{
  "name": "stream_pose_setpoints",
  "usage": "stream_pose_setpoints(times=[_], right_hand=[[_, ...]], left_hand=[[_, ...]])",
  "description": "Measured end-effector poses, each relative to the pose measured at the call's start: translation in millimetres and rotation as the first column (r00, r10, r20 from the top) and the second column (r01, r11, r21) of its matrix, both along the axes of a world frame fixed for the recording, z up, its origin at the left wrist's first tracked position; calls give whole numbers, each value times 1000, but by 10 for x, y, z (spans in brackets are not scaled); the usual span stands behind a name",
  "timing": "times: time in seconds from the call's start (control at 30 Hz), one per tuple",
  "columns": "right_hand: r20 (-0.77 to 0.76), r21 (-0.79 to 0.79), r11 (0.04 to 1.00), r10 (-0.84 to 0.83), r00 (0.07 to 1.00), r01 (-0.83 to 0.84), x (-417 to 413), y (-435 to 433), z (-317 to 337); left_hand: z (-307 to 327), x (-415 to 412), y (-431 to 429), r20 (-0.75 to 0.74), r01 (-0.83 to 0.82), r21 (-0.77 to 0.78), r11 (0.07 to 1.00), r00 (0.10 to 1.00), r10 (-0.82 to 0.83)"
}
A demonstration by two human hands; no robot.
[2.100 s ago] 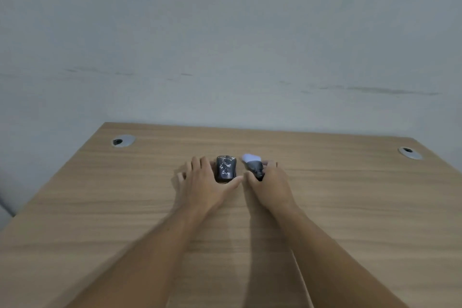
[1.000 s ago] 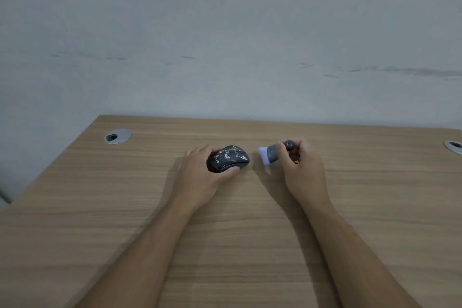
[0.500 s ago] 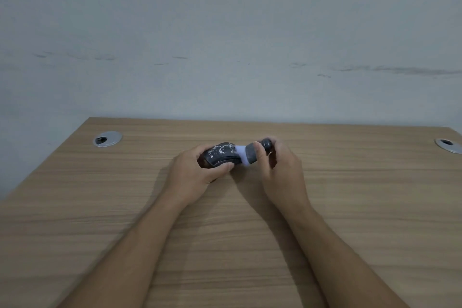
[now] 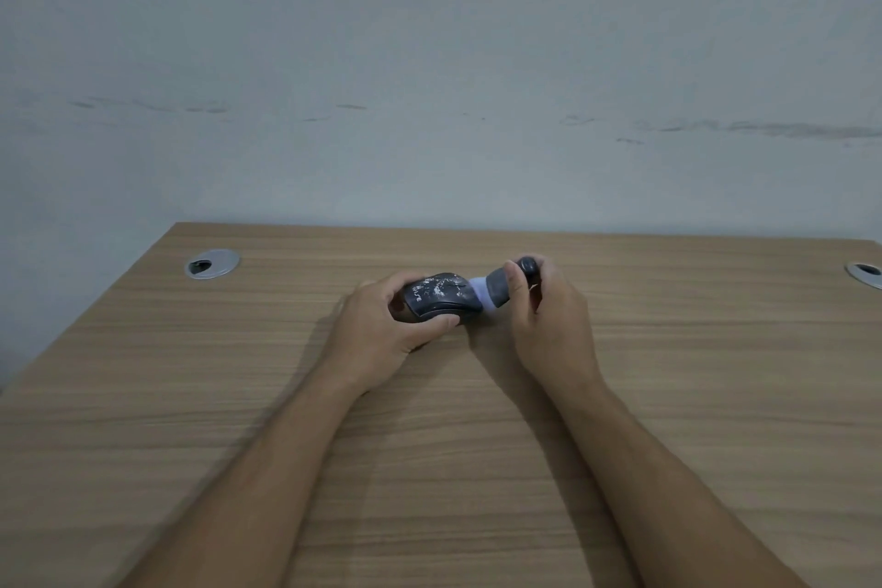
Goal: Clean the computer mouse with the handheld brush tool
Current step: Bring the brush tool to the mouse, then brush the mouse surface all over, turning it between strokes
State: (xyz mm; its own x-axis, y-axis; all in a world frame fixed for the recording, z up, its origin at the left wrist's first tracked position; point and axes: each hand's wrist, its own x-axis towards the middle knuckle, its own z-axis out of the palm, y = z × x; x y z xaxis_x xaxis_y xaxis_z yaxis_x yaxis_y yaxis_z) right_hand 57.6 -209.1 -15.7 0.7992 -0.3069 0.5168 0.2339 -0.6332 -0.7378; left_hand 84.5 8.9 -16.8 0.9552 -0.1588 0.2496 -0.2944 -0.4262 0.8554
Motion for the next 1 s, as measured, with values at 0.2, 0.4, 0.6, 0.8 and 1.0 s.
stream_pose_setpoints(times=[0.2, 0.4, 0.6, 0.8, 1.0], right_hand=[[103, 22, 999, 47, 994, -50, -93, 65, 121], [33, -26, 999, 30, 999, -29, -5, 35, 25], [132, 16, 1000, 21, 991, -23, -72, 78, 147], [51, -52, 998, 39, 998, -37, -38, 87, 41], [128, 26, 999, -25, 991, 22, -128, 102, 143]], left_hand=[[-9, 1, 13, 3, 19, 9, 1000, 1000, -19], [-44, 25, 40, -5, 27, 43, 999, 1000, -27], [-22, 25, 23, -13, 22, 47, 999, 1000, -21], [-19, -13, 24, 3, 20, 40, 999, 1000, -20], [-27, 18, 6, -14, 17, 43, 999, 1000, -16]])
